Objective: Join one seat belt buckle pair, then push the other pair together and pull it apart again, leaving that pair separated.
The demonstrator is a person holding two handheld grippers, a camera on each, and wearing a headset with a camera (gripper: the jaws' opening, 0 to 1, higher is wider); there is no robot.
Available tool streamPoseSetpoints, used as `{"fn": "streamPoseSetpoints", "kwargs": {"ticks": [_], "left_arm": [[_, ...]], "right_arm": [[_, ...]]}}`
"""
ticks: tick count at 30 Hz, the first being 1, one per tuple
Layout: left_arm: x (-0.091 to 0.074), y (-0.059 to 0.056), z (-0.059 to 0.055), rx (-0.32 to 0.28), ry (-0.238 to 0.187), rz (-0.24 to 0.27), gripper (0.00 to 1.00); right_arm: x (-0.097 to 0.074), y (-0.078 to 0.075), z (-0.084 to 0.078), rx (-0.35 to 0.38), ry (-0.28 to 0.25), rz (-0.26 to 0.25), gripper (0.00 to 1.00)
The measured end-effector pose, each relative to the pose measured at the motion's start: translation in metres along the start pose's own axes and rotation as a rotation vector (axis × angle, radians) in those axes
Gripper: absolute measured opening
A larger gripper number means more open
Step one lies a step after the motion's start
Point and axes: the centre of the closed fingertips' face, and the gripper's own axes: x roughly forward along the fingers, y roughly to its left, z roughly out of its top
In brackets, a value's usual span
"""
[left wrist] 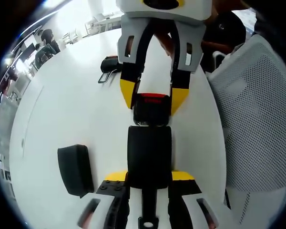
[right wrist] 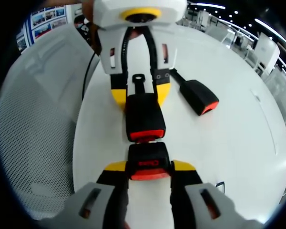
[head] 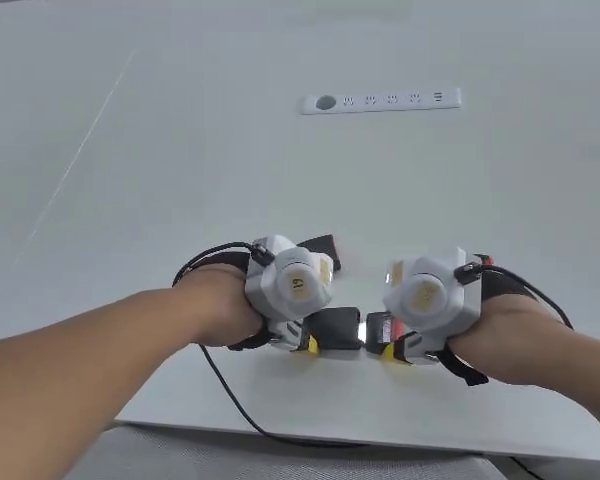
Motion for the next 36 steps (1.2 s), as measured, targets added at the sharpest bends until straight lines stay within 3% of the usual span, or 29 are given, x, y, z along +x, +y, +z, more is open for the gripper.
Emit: {"fn": "streamPoseSetpoints", "kwargs": {"ticks": [12,19,36], "left_arm": [[0.0003,0.0012,-0.0003,0.008,0.038,-0.005,0.31],[-0.0010,0.0024,-0.0026,-0.013,-0.020,-0.018,0.30],[-0.0004,0.0019,-0.0024,-0.024,-0.020,-0.007,0.31]], "right_arm": [[-0.0001,-0.0043,-0.0009,-0.013,-0.002,-0.004,0.32],[-0.0014,-0.0063,-0.0026,-0.041,-0.038,0.005,0.32],[0.0010,-0.0055,-0.0015,-0.033,-0.050,0.012,0.33]]}}
